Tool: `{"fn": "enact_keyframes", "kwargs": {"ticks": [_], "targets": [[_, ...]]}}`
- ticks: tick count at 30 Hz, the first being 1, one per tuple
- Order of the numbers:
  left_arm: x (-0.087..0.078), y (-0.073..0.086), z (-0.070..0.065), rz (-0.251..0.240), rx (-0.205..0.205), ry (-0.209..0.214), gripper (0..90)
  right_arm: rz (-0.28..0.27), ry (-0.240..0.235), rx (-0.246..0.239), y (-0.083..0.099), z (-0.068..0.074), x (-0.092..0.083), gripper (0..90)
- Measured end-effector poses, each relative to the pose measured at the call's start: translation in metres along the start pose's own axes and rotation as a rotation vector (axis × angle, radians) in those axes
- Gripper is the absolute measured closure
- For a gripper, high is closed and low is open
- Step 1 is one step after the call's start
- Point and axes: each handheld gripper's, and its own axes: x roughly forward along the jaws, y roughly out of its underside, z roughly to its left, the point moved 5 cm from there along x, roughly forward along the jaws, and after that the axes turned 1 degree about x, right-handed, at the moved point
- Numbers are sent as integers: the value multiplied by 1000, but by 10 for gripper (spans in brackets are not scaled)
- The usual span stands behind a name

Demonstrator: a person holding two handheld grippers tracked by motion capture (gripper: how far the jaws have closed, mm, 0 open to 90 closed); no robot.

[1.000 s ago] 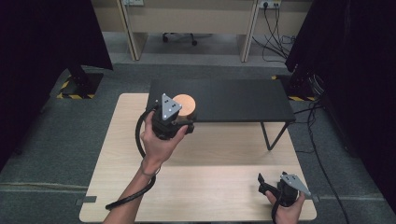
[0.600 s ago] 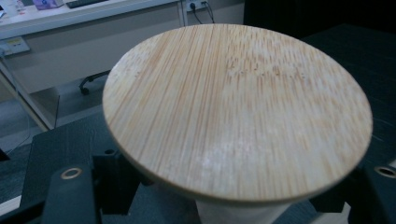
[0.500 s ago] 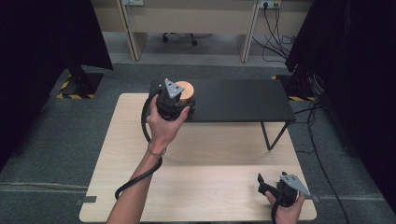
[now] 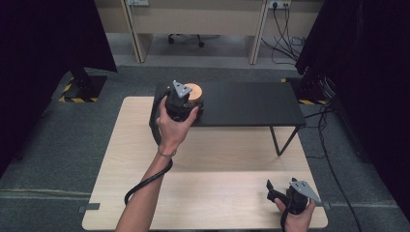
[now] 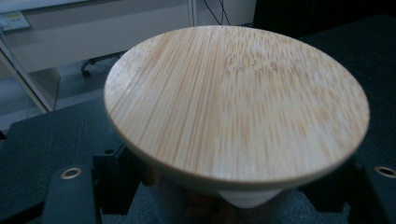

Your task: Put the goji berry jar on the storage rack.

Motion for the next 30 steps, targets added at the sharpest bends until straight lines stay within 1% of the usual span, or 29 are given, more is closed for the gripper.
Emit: {"fn": "enact_keyframes", "kwargs": {"ticks": [2, 7, 11, 30], "targets": [[2, 1, 3, -5, -24, 10, 257, 0, 0, 1, 0, 0, 0, 26], [5, 4, 3, -24, -33, 5, 257, -1, -1, 1, 0, 0, 0, 26], [5, 5, 3, -29, -32, 3, 256, -1, -1, -1, 0, 0, 0, 26], [6, 5, 4, -26, -35, 5, 256, 3, -7, -8, 0, 2, 0, 26]]}}
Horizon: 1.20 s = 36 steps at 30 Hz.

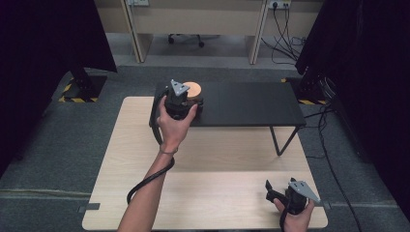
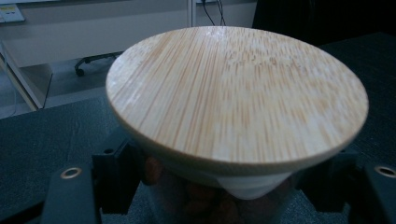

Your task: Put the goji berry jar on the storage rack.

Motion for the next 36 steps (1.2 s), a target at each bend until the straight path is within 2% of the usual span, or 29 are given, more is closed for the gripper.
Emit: {"fn": "enact_keyframes", "kwargs": {"ticks": [15, 17, 20, 22, 25, 31, 33, 36], "targets": [[0, -1, 2, 8, -5, 8, 251, 0, -1, 1, 0, 0, 0, 26], [-2, 0, 4, 5, -15, 18, 158, 0, -3, 3, 0, -1, 0, 26], [-10, 5, 4, -23, -15, 14, 48, 3, -8, 14, 0, -2, 0, 25], [-16, 7, 3, -43, -7, 15, 10, 3, -8, 16, 0, -2, 0, 25], [-27, 9, 2, -73, 10, 25, 9, 3, -8, 12, 0, -2, 0, 25], [-47, 13, -5, -80, 62, 24, 7, 4, -9, 17, -1, -3, 0, 25], [-53, 15, -7, -85, 71, 18, 8, 4, -9, 17, -1, -3, 0, 25], [-64, 18, -7, -95, 63, 9, 9, 5, -11, 19, -1, -3, 0, 25]]}}
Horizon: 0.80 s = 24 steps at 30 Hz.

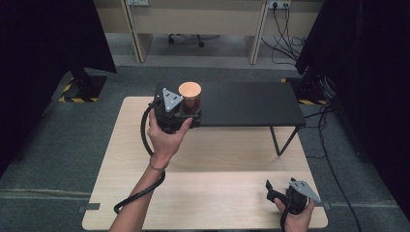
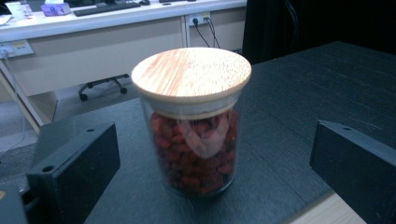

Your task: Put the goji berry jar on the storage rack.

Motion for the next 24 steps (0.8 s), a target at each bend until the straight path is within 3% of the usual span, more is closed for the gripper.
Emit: {"fn": "enact_keyframes", "kwargs": {"ticks": [7, 17, 24], "targets": [[-23, 17, 0, -18, 0, 14, 12, 0, -3, 5, 0, -1, 0, 25], [-50, 58, -3, -36, -27, 32, 12, 6, 0, 3, -1, 0, 0, 25], [-69, 90, -11, -68, -9, 28, 12, 5, 1, 2, -1, 0, 0, 25]]}}
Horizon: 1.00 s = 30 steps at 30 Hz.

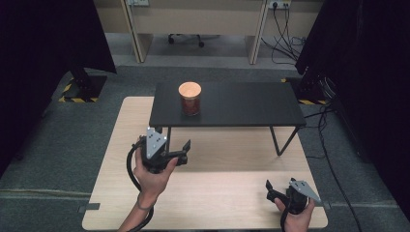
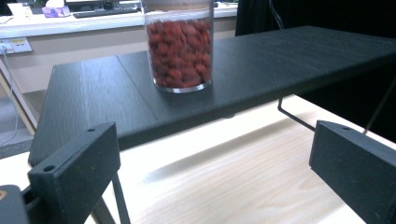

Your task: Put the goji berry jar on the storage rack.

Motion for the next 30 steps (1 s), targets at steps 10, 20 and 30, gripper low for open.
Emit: {"fn": "enact_keyframes", "kwargs": {"ticks": [10, 20, 30], "targets": [[-19, 73, -2, 5, -20, 1, 17, 1, 3, -3, 0, 1, 0, 25], [-7, 129, 8, 134, -92, -4, 32, 2, 7, -8, 0, 2, 0, 25], [-5, 146, 13, 166, -146, -20, 33, 0, 10, -19, 0, 3, 0, 26]]}}
